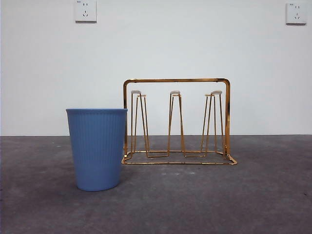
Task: Pick up cup 1,put cup 1 in the cup rack,pick up cup 2,put cup 2 in the cup rack
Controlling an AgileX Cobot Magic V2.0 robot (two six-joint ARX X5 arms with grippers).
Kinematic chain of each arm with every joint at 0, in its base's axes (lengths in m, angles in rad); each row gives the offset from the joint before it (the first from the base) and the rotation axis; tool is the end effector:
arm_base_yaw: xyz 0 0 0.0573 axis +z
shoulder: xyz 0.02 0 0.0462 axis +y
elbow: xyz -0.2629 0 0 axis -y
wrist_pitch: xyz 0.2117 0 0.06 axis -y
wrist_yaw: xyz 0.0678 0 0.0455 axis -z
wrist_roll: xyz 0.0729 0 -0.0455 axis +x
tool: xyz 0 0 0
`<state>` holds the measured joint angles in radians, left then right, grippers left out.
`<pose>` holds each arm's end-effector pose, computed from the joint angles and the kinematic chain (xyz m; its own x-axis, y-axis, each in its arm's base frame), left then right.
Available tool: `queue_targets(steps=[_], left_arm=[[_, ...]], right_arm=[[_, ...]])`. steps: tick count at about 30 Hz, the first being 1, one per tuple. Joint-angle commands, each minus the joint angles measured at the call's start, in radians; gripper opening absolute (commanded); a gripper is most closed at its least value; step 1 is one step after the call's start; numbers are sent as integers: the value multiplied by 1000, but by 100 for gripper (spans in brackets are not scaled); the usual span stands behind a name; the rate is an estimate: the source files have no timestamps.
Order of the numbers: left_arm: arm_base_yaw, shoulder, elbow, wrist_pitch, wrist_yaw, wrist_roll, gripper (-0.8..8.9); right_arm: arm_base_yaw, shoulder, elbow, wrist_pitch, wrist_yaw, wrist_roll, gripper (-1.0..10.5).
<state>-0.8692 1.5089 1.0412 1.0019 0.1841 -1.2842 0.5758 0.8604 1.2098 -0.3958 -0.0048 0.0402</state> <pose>0.2091 -0.2681 0.3950 0.4063 -0.7644 0.5005 0.5562 -0.2277 -0.7992 0.1403 0.0915 0.4251 0.8352 0.5479 -0.0464 -0.5465 0.8365 0.0404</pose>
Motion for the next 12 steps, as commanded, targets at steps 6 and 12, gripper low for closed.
queue_targets(steps=[6,12], left_arm=[[2,6,2,24,6,2,527],[2,6,2,24,6,2,512]], right_arm=[[1,37,-1,-60,-7,-10,-15],[1,38,-1,-69,-2,-14,-16]])
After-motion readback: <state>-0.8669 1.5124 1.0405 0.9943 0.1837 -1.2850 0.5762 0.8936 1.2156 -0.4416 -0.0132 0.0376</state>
